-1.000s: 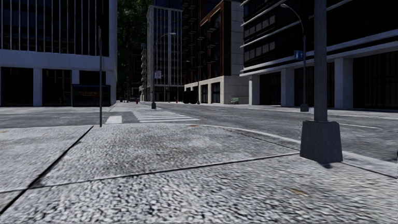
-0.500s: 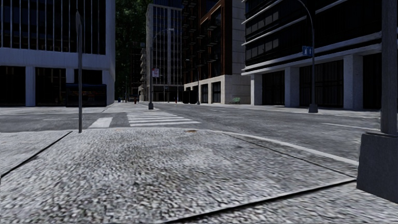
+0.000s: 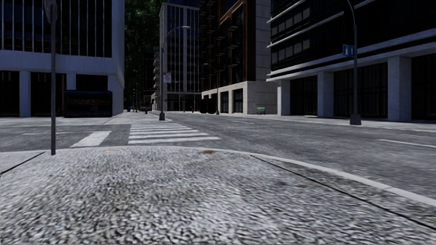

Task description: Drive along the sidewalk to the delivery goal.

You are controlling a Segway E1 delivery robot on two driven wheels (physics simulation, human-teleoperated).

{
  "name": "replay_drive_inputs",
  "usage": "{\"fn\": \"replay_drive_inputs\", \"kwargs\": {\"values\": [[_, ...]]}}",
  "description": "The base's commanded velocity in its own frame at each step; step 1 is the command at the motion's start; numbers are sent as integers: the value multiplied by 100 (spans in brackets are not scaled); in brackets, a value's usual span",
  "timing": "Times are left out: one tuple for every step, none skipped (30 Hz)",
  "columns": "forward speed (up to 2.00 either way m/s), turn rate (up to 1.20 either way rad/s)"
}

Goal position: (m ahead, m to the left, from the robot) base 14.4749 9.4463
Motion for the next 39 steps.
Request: {"fn": "replay_drive_inputs", "kwargs": {"values": [[200, 16], [200, 17], [200, 17], [200, 17], [200, 17], [200, 17], [200, 17], [200, 17], [200, 17], [200, 18], [200, 21], [200, 22], [200, 22], [200, 23], [200, 23], [200, 28], [200, 28], [200, 33], [200, 35], [200, 35], [200, 36], [200, 36], [200, 37], [200, 39], [200, 39], [200, 39], [200, 39], [200, 39], [200, 39], [200, 39], [200, 39], [200, 39], [200, 39], [200, 39], [200, 39], [200, 39], [200, 39], [200, 39], [200, 39]]}}
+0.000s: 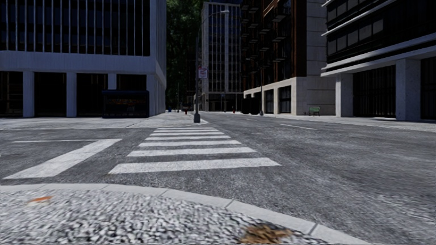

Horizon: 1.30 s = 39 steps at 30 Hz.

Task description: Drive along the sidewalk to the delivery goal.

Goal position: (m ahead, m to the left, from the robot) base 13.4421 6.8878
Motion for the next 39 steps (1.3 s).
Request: {"fn": "replay_drive_inputs", "kwargs": {"values": [[200, 40], [200, 40], [200, 29], [200, 29], [200, 29], [200, 29], [200, 29], [200, 29], [200, 29], [200, 23], [200, 8], [200, 1], [200, 0], [200, 0], [200, 0], [200, 0], [200, 3], [200, 6], [200, 6], [200, 6], [200, 9], [200, 11], [200, 13], [200, 13], [200, 13], [200, 13], [200, 13], [200, 13], [200, 16], [200, 19], [200, 19], [200, 22], [200, 23], [200, 24], [200, 25], [200, 26], [200, 27], [200, 28], [200, 28]]}}
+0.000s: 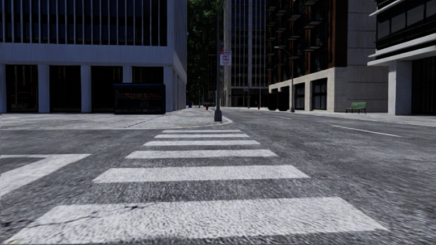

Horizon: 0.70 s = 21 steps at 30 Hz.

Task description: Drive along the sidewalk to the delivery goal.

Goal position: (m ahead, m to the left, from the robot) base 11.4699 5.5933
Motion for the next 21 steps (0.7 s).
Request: {"fn": "replay_drive_inputs", "kwargs": {"values": [[200, 28], [200, 28], [200, 28], [200, 28], [200, 28], [200, 28], [200, 28], [200, 28], [200, 28], [200, 28], [200, 28], [200, 28], [200, 28], [200, 27], [200, 27], [200, 18], [200, 15], [200, 25], [200, 31], [200, 32], [200, 19]]}}
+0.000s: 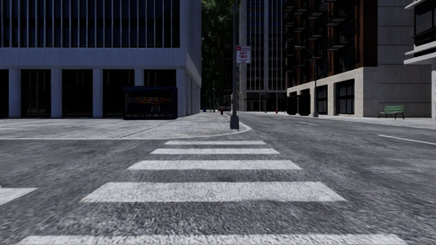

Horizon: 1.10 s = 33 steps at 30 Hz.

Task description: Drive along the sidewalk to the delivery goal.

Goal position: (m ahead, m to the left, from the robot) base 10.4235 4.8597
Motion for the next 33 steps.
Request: {"fn": "replay_drive_inputs", "kwargs": {"values": [[200, 0], [200, 0], [200, 0], [200, 0], [200, 0], [200, 0], [200, 0], [200, 0], [200, 0], [200, 0], [200, 0], [200, 0], [200, 0], [200, 0], [200, 0], [200, 0], [200, 0], [200, 0], [200, 0], [200, 0], [200, 0], [200, 0], [200, 0], [200, 0], [200, 0], [200, 0], [200, 0], [200, 0], [200, 0], [200, 0], [200, 0], [200, 0], [200, 0]]}}
